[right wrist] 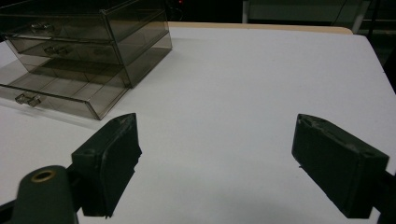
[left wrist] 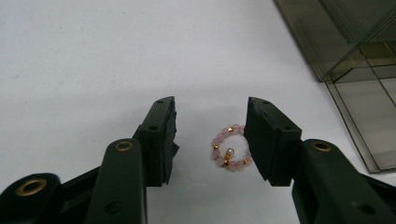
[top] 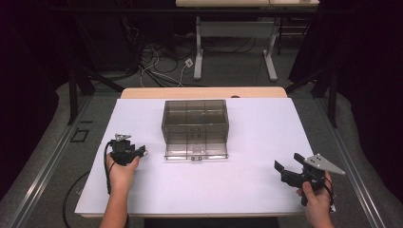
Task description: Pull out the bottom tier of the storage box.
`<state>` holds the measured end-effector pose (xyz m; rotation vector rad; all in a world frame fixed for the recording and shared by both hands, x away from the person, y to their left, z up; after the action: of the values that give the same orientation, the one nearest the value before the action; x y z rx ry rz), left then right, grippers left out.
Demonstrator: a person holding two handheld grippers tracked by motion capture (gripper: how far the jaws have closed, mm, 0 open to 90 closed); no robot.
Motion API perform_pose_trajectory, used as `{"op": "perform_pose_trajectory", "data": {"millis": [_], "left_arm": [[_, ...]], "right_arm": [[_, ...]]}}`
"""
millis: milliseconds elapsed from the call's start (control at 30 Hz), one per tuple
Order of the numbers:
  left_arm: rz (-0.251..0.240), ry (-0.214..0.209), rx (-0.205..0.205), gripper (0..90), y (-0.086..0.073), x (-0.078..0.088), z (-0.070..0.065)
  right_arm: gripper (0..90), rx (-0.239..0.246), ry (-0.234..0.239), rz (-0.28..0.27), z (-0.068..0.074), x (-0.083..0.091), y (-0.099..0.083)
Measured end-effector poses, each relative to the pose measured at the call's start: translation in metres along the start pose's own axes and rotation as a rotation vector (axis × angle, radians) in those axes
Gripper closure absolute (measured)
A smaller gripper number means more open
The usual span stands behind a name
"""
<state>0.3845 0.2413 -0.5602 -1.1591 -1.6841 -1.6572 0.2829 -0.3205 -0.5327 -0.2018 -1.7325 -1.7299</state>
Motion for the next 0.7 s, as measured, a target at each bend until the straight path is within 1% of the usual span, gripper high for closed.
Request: {"op": "perform_pose_trajectory", "data": {"millis": [100, 233, 300, 367, 433, 467, 500, 600, 700], "left_arm": [[0.014, 0.0, -0.003, 56.6, 0.0, -0.0004, -0.001], [0.022, 0.01, -0.004, 60.0, 0.0, -0.0011, -0.0026], [0.029, 0.012, -0.005, 62.1, 0.0001, -0.0008, -0.0026], [0.029, 0.013, -0.002, 64.6, 0.0, -0.0008, -0.0026], [0.026, 0.016, 0.0, 67.1, -0.0001, -0.0007, -0.0025], [0.023, 0.015, 0.0, 68.5, -0.0001, -0.0008, -0.0024], [0.024, 0.015, 0.0, 69.2, -0.0002, -0.0009, -0.0024], [0.035, 0.013, -0.003, 73.1, -0.0002, -0.0013, -0.0028], [0.04, 0.012, -0.01, 74.6, -0.0002, -0.0024, -0.0035]], "right_arm": [[14.4, 0.003, 0.005, 0.011, 0.0001, 0.0004, 0.0], [14.4, 0.0, 0.004, 0.01, 0.0004, 0.0002, 0.0], [14.4, 0.001, 0.006, 0.021, 0.0002, 0.0009, 0.0], [14.4, -0.001, 0.003, 0.01, 0.0001, 0.0003, 0.0], [14.4, -0.003, 0.005, 0.012, 0.0003, 0.0003, 0.0], [14.4, 0.001, 0.004, 0.023, 0.0002, 0.0008, 0.0], [14.4, 0.001, 0.003, 0.017, 0.0002, 0.0006, 0.0], [14.4, -0.002, 0.006, 0.011, 0.0007, 0.0001, -0.0001], [14.4, 0.0, 0.007, 0.012, 0.0002, 0.0001, -0.0001]]}}
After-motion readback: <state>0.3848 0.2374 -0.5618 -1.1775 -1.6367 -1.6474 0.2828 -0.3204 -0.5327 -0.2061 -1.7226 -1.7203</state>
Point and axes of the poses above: each handheld gripper's, and its own axes: x roughly backward along the jaws, y roughly out of its top, z roughly to its left, the point moved 1 cm from there along -x, roughly forward along the jaws, and after that the axes turned 12 degrees about z, right-handed, at the moved point
